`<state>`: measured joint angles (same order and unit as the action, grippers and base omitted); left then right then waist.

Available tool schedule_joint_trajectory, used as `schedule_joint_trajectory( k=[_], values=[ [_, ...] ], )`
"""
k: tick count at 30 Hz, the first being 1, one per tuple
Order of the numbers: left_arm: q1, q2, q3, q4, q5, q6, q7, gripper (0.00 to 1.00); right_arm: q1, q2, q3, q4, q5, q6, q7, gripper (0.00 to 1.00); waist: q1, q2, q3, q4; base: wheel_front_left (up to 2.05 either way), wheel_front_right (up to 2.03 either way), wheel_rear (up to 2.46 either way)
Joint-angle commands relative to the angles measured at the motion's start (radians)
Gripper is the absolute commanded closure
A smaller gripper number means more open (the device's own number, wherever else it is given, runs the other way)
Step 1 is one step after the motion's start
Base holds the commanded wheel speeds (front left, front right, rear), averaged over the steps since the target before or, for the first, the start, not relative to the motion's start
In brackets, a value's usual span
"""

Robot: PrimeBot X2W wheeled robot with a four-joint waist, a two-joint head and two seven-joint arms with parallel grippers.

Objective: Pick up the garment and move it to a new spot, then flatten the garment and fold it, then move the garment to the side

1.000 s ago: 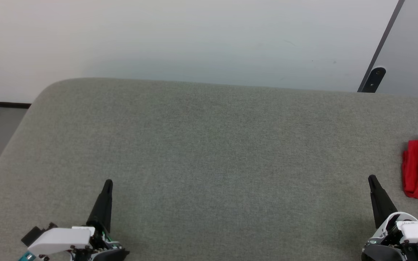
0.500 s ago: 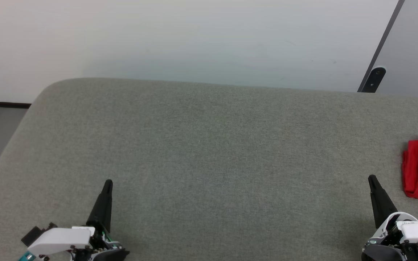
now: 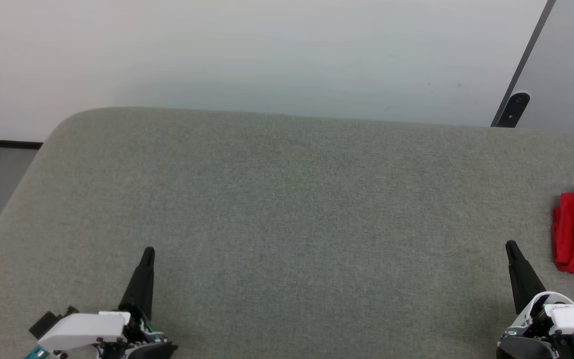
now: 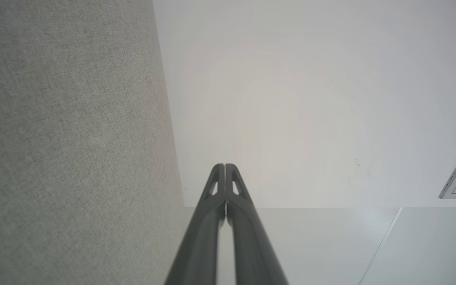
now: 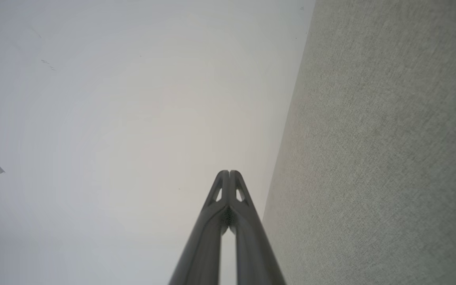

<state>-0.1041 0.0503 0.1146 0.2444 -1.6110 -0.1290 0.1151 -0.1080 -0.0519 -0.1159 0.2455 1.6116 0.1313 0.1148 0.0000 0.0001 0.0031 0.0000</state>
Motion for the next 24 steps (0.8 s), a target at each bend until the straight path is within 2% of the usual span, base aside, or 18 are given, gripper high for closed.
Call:
schedule_joint_trajectory(
  k=[1,24],
  values=[
    [-0.011,-0.001,0.003,0.001,-0.002,-0.003,0.003,1.0,-0.004,0.003,0.004,0.0,0.003,-0.001,0.002,1.0,0.0,-0.0001,0.0,0.0,0.0,0.0,0.0],
    [-0.011,-0.001,0.002,0.001,-0.002,-0.003,0.003,1.0,-0.004,0.003,0.004,0.0,0.003,-0.001,0.002,1.0,0.0,-0.0001,0.0,0.0,0.0,0.0,0.0]
  ],
)
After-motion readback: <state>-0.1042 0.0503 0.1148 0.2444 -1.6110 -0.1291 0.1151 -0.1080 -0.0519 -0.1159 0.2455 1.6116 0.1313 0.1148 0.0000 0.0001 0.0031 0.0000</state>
